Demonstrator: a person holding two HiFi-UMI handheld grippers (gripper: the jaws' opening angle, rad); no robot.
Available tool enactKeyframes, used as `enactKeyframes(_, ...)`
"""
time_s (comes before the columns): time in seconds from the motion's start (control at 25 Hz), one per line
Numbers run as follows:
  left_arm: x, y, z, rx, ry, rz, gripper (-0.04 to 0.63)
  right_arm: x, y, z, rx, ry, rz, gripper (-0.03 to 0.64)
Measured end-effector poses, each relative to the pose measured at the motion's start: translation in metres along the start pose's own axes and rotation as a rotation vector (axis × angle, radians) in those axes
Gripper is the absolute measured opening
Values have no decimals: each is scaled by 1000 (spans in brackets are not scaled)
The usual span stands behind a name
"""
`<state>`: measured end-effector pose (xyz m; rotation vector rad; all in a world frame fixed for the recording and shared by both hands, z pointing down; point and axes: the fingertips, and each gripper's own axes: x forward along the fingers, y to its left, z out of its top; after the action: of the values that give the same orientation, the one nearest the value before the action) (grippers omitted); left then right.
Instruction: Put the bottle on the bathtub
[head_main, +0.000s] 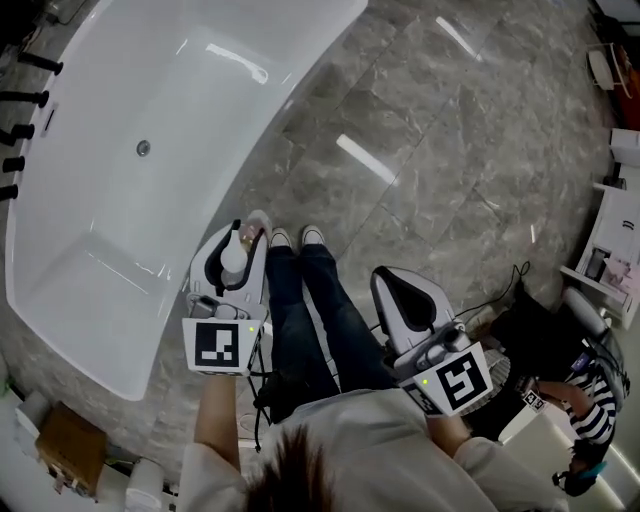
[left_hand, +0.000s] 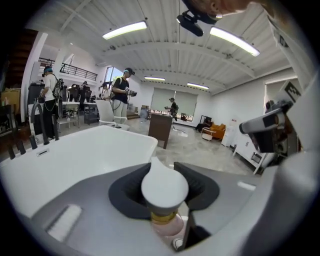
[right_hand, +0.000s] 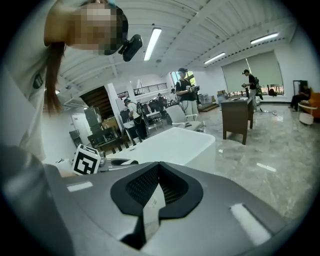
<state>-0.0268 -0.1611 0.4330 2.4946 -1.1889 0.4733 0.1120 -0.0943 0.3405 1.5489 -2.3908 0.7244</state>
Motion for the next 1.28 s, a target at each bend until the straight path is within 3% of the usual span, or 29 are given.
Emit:
enactKeyframes(0.52, 67, 8, -112, -15, 132, -32, 181, 22, -30, -53, 71, 50, -97, -2)
enactKeyframes(1.28, 139, 34, -254, -59, 294, -7, 181, 53, -34, -128, 147, 169, -104, -2)
